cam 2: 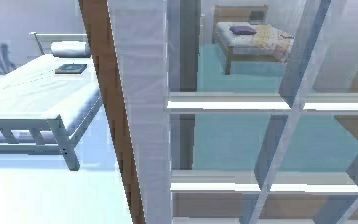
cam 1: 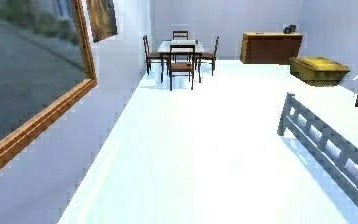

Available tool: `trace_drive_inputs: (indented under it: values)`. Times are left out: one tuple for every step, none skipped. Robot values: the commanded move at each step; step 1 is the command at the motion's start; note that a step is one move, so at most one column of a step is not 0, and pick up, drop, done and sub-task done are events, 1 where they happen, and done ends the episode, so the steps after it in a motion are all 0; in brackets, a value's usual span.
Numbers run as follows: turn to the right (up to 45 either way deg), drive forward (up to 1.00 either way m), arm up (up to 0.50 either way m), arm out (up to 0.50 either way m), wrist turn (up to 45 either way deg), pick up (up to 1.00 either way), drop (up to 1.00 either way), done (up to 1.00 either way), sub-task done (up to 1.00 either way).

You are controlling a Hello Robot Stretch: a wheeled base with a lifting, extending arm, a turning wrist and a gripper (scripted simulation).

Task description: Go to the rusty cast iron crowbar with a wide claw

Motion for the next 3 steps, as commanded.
trace_drive_inputs:
  values:
    - [3.0,0.0,0.0,0.0,0.0,0.0,0.0,0.0,0.0]
    - [0.0,0.2,0.0,0.0,0.0,0.0,0.0,0.0,0.0]
    - [-12.0,0.0,0.0,0.0,0.0,0.0,0.0,0.0,0.0]
